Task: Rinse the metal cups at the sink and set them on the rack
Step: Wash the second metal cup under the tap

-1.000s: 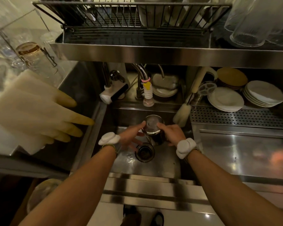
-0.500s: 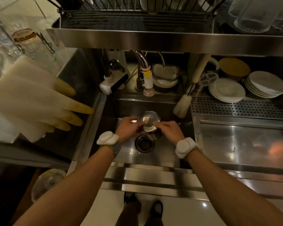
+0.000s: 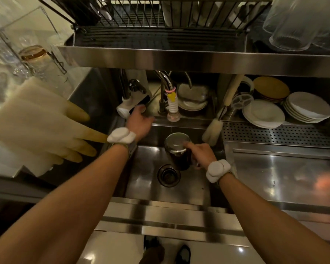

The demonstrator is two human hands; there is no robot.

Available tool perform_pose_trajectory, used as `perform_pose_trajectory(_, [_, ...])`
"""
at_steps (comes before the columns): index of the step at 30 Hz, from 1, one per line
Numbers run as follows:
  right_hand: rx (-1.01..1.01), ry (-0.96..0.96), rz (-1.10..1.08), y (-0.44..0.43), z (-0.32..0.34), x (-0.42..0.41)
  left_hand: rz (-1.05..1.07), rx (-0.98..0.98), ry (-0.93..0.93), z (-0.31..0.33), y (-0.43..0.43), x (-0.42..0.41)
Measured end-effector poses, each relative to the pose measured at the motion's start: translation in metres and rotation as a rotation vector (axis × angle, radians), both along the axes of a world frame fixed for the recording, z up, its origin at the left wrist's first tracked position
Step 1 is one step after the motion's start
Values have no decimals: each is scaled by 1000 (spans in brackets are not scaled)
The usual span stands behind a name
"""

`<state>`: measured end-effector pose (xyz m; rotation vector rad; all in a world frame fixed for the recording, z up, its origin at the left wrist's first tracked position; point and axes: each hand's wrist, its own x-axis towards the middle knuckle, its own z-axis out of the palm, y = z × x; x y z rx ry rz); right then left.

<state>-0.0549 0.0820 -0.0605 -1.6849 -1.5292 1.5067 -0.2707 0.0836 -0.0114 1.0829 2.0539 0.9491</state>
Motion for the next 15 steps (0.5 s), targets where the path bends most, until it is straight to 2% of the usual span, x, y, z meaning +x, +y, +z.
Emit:
perform_pose_trajectory(3, [15, -50, 55, 6, -2, -4, 11, 60, 171, 25, 27, -6])
perform_pose_trajectory(6, [2, -36, 24, 16, -2, -8, -4, -59, 375, 32, 53, -21])
perform_pose_trajectory(9, [25, -53, 56, 22, -2, -9, -205, -187, 547, 23, 73, -35])
perform_pose_trajectory(11, [46, -73, 91, 25, -3, -9, -270, -224, 562, 14, 83, -40])
perform_pose_trajectory(15, [36, -81, 37, 30, -10, -5, -251, -171, 639, 13, 95, -34])
